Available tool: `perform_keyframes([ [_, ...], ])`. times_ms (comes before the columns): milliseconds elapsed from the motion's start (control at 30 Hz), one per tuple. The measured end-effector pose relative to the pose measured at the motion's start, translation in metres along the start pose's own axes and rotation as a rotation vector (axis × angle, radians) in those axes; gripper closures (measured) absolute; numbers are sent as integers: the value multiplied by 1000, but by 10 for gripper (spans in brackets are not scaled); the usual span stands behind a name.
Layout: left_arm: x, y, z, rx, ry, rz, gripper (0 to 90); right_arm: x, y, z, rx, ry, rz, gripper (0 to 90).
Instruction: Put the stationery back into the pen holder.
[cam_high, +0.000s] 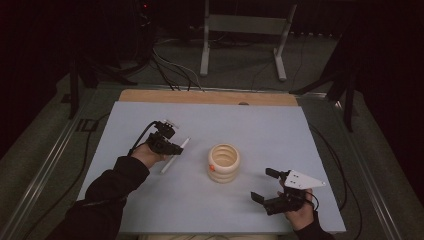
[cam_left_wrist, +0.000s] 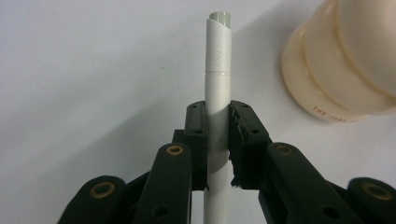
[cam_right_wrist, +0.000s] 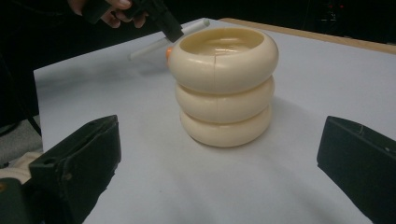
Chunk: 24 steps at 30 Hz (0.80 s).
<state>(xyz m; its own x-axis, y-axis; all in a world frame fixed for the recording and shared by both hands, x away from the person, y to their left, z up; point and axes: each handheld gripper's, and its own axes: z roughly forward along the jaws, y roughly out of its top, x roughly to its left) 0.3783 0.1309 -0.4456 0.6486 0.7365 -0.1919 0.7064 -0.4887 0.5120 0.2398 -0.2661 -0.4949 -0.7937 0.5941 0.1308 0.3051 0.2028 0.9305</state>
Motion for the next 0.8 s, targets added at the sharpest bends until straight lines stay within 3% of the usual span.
perform_keyframes([
  [367, -2, 0, -15, -112, -49, 16, 793, 0, 0, 0, -1, 1, 6, 0],
  [533, -5, 1, -19, -135, -61, 33, 792, 0, 0, 1, -3, 6, 11, 0],
  [800, -10, 5, -30, -212, -89, 38, 792, -1, 0, 0, -2, 5, 11, 0],
])
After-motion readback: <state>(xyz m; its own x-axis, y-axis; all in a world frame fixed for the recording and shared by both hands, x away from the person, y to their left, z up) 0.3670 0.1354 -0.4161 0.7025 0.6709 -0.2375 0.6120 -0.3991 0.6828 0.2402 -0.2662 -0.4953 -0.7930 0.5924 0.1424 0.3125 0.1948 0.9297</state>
